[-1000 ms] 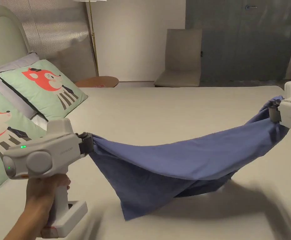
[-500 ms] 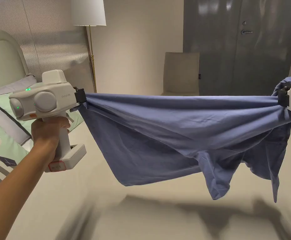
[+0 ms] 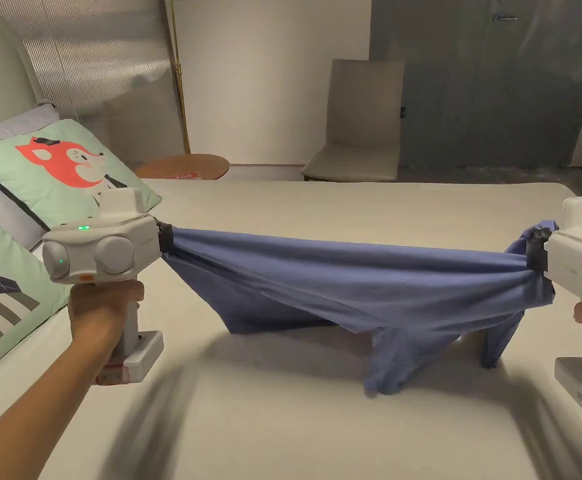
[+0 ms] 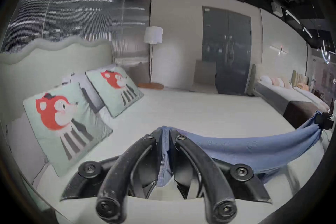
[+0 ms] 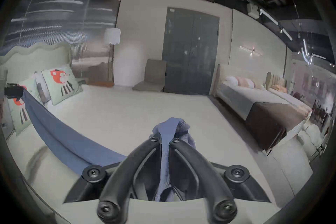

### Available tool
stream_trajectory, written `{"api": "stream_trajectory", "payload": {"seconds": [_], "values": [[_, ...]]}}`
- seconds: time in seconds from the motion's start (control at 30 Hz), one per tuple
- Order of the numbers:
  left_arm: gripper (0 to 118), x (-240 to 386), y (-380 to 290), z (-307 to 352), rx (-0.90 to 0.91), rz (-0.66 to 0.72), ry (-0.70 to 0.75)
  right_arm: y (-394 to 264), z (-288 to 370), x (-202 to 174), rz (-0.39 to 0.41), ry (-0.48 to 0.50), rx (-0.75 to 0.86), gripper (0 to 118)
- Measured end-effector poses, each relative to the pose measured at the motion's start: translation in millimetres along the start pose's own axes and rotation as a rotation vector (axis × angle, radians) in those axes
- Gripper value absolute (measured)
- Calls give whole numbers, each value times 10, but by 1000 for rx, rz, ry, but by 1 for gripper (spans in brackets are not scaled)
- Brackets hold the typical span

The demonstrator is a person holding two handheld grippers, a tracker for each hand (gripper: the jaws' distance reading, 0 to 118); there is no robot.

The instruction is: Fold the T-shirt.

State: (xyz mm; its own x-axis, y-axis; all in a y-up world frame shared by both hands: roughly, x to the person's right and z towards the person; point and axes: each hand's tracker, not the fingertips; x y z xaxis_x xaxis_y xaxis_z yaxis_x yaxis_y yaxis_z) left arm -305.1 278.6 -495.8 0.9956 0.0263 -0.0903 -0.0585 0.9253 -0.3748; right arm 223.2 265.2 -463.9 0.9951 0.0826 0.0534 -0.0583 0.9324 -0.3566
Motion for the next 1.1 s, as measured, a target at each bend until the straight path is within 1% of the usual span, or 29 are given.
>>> {"api": "stream_trajectory", "payload": {"seconds": [0.07, 0.2, 0.3, 0.33, 0.4, 0.47, 0.57, 0.63, 0.67, 0.77, 0.8, 0.9, 0.93, 1.03, 1.1], "values": [[5, -58, -348, 30, -53, 4, 5, -308, 8, -31, -3, 4, -48, 4], [5, -166, -1102, 203, -165, -92, 29, -904, 154, -72, -37, 15, -149, 4], [5, -288, -1596, 422, -255, -38, 6, -1307, 342, -106, -22, 16, -213, 4], [5, -316, -1737, 495, -276, -29, 9, -1419, 406, -115, -11, 16, -239, 4], [5, -362, -2020, 672, -296, -40, 19, -1609, 616, -165, -19, 25, -259, 4], [5, -398, -2202, 848, -317, -49, 25, -1786, 786, -153, -55, 27, -292, 4], [5, -516, -2385, 1057, -339, -16, 21, -1986, 1037, -166, -52, 8, -310, 4], [5, -552, -2472, 1222, -341, -6, 23, -2109, 1216, -168, -66, 1, -326, 4], [5, -566, -2521, 1324, -343, -10, 22, -2163, 1325, -169, -78, -5, -333, 4], [5, -649, -2668, 1551, -363, -32, 18, -2353, 1627, -191, -71, -9, -355, 4], [5, -684, -2732, 1618, -374, -37, 16, -2534, 1562, -118, -66, -8, -369, 4], [5, -770, -2894, 1812, -422, -51, 20, -2724, 1835, -106, -64, 4, -407, 4], [5, -796, -2942, 1870, -441, -52, 22, -2688, 2019, -140, -66, 8, -423, 4], [5, -824, -3099, 2007, -508, -36, 21, -2853, 2224, -146, -84, 15, -460, 4], [5, -813, -3158, 2091, -507, -24, 26, -2995, 2271, -113, -100, 16, -467, 4]]}}
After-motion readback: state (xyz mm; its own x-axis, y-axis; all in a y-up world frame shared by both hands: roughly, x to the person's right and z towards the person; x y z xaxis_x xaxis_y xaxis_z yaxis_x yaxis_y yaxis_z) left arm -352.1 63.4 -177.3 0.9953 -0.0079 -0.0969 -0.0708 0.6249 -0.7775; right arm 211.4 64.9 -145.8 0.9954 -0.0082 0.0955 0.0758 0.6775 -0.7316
